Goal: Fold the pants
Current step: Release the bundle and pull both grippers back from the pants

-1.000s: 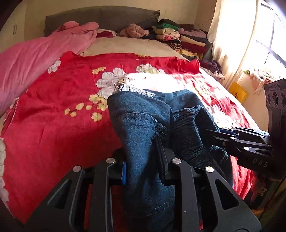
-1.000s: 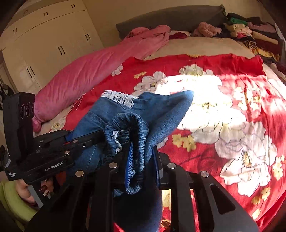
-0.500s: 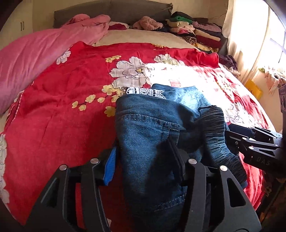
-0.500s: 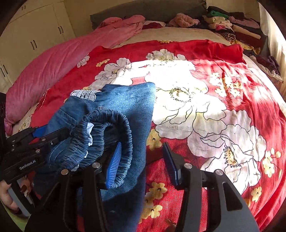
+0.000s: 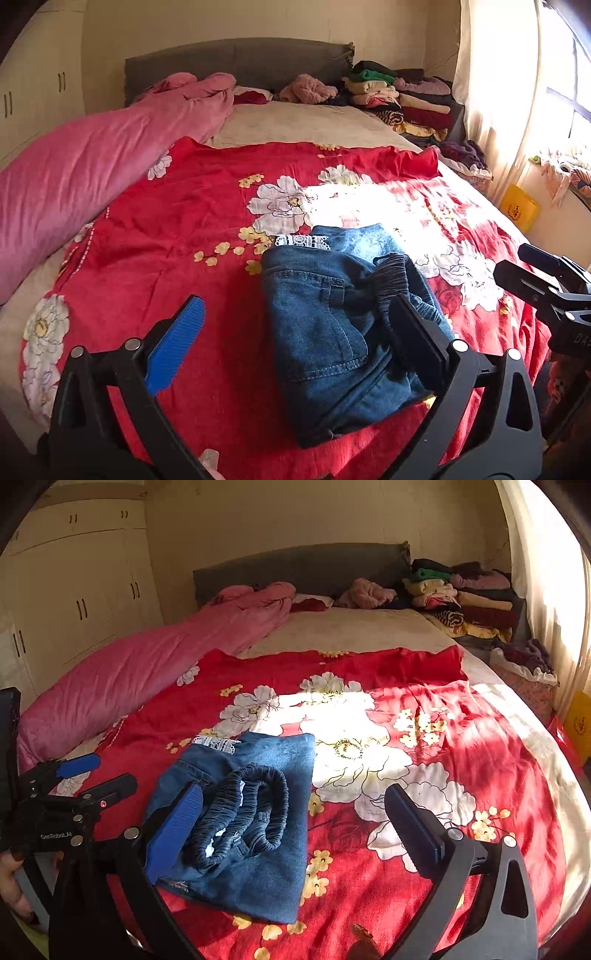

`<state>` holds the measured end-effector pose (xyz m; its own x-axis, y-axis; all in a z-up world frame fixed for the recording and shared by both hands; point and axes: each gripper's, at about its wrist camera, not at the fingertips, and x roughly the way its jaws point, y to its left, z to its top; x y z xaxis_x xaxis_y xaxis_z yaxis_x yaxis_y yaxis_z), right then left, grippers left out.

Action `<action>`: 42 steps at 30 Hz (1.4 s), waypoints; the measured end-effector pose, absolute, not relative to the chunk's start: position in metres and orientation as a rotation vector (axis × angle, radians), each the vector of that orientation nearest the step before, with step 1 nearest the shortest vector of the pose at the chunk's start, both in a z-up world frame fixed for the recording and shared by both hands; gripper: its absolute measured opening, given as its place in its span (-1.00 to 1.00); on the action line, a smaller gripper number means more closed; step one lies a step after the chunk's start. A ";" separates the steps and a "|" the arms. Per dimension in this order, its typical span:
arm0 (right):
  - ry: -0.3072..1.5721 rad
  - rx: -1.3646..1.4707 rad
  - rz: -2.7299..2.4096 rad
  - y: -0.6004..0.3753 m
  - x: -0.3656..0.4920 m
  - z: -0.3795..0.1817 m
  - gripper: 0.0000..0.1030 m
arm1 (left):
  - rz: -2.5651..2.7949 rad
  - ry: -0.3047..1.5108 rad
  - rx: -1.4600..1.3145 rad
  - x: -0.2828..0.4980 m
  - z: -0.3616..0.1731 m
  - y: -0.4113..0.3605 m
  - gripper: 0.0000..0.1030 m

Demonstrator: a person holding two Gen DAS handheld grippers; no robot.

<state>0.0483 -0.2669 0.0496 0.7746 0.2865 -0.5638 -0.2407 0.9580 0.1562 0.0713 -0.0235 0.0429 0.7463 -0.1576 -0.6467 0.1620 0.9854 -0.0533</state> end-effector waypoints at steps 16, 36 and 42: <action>0.593 0.063 0.294 -0.264 -0.028 0.056 0.91 | -0.155 0.731 -0.032 0.009 0.048 0.001 0.82; 0.700 0.050 0.263 -0.260 -0.043 0.002 0.91 | -0.191 0.786 -0.035 -0.016 -0.007 -0.002 0.82; 0.687 0.053 0.261 -0.262 -0.044 0.008 0.91 | -0.185 0.777 -0.046 -0.017 -0.003 0.000 0.82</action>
<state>-0.0441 -0.2620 0.0077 0.7419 0.2558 -0.6198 -0.2207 0.9660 0.1345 -0.0169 0.0002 -0.0028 0.6974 -0.1827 -0.6930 0.1489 0.9828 -0.1092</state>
